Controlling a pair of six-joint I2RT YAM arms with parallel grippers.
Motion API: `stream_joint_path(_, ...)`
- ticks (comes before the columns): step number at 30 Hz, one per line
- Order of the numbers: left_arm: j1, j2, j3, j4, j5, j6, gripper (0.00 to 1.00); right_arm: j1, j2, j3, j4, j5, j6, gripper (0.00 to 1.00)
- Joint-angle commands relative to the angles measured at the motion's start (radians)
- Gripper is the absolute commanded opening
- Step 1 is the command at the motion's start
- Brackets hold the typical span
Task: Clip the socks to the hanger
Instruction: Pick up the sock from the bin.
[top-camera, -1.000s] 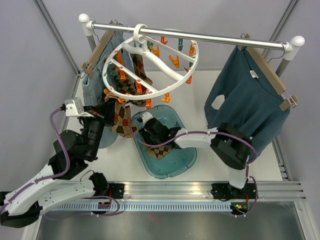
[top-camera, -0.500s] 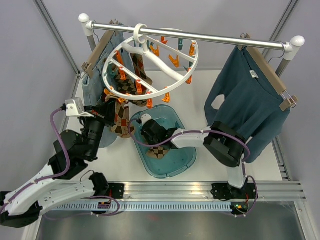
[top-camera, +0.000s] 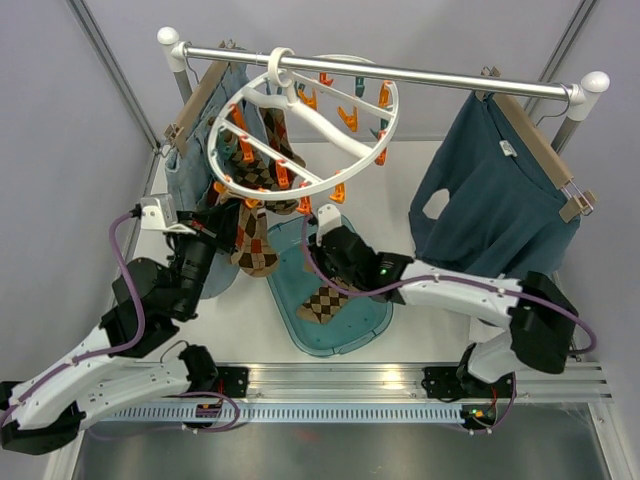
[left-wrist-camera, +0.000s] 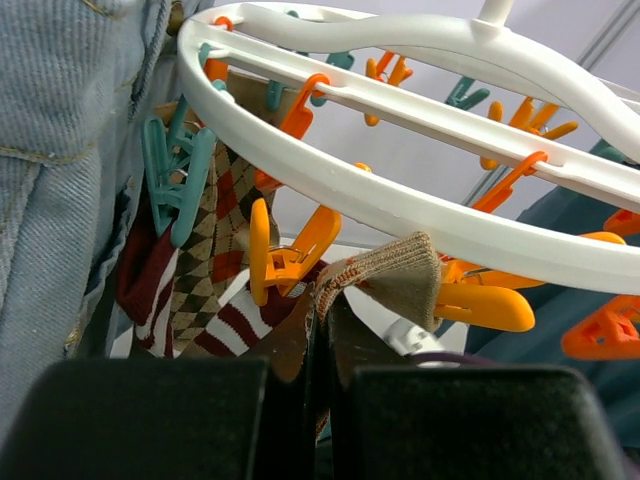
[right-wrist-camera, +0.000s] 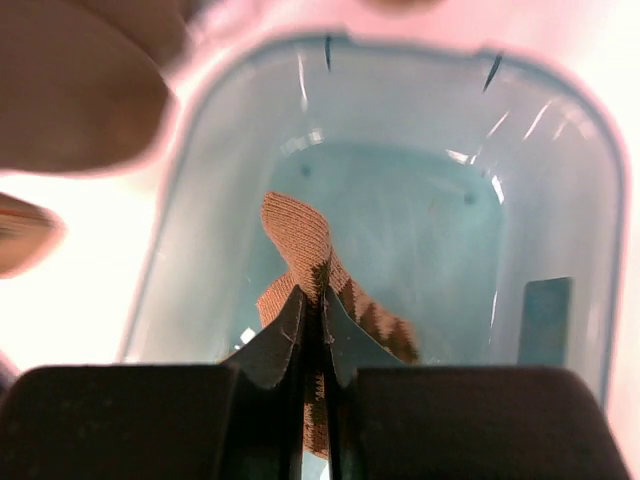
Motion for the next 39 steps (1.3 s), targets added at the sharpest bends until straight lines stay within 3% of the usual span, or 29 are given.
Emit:
stream_joint_path(1, -0.001, 0.003, -0.007, 0.054, 0.056, -0.014, 0.04, 0.001, -0.110, -0.015, -0.046, 0.011, 0.042, 0.09)
stream_joint_path(9, -0.003, -0.049, -0.082, 0.139, 0.166, 0.009, 0.14, 0.000, -0.408, -0.064, -0.136, -0.156, 0.077, 0.08)
stream_joint_path(16, -0.001, -0.091, -0.142, 0.223, 0.339, 0.061, 0.22, 0.001, -0.597, 0.005, -0.242, -0.335, 0.118, 0.03)
stream_joint_path(23, -0.001, -0.109, -0.178, 0.232, 0.571, 0.112, 0.25, 0.000, -0.654, 0.083, -0.246, -0.515, 0.163, 0.01)
stream_joint_path(29, -0.003, -0.164, -0.205, 0.234, 0.869, 0.190, 0.37, 0.000, -0.675, 0.143, -0.169, -0.697, 0.262, 0.00)
stream_joint_path(32, -0.003, -0.172, -0.198, 0.228, 1.025, 0.213, 0.38, 0.000, -0.680, 0.157, -0.132, -0.744, 0.325, 0.00)
stream_joint_path(39, -0.001, -0.074, -0.136, 0.212, 1.283, 0.229, 0.39, 0.001, -0.657, 0.143, 0.023, -0.885, 0.486, 0.00)
